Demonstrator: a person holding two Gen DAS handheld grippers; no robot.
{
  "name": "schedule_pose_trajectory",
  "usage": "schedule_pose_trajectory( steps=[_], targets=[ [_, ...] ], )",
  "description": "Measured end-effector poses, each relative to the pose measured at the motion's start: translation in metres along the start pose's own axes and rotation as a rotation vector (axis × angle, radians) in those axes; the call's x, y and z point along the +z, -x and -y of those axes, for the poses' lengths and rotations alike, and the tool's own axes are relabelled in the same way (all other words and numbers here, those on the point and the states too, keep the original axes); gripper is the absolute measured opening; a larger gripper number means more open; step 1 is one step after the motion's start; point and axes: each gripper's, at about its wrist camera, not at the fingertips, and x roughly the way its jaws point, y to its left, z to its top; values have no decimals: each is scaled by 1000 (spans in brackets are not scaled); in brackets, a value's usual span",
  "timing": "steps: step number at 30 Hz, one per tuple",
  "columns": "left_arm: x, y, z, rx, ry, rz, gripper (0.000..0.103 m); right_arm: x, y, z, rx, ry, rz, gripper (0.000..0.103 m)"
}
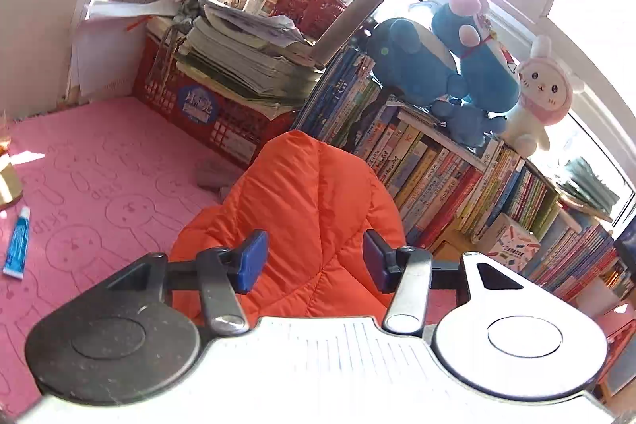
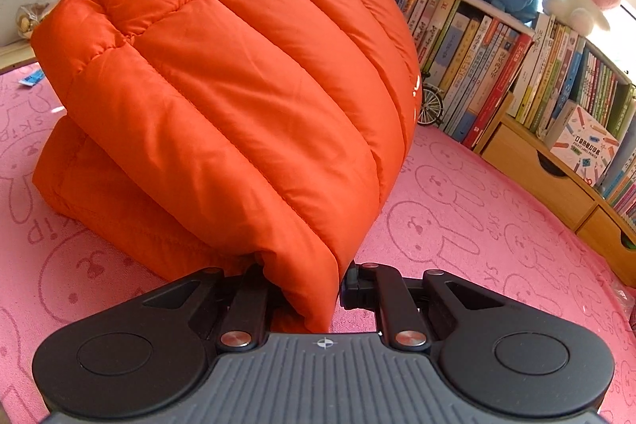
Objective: Fold clothes
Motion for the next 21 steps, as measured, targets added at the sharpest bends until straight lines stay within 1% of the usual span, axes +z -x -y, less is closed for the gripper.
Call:
schedule_pose_trajectory(
  steps=[1,2,5,8,10,13,15,18,19,21],
  targets=[
    [-6,-13,8,89,-70,-6,51,0,-1,0,1,5,-1,16],
    [-15,-24,8,164,-117,-25,51,0,-1,1,3,10,-2,16],
    [-49,-39,-10,312,-146,-101,53,-2,-2,0,7,36,6,16],
    [-75,-37,-27,383,-171,-124,54,-4,-2,-2,11,64,16,16],
    [-78,-35,-30,388,-165,-132,54,-4,0,-1,28,77,19,17],
    [-82,-32,-35,392,-154,-143,53,0,3,7,83,65,3,20],
    [-81,-32,-39,379,-129,-140,53,8,9,23,154,30,-38,24],
    [-81,-30,-48,346,-65,-133,54,25,27,55,270,-19,-102,37],
    [-81,-30,-52,335,-37,-132,54,32,34,63,308,-14,-114,39],
    [-81,-30,-60,321,15,-134,59,49,49,79,381,8,-129,40]
  ],
)
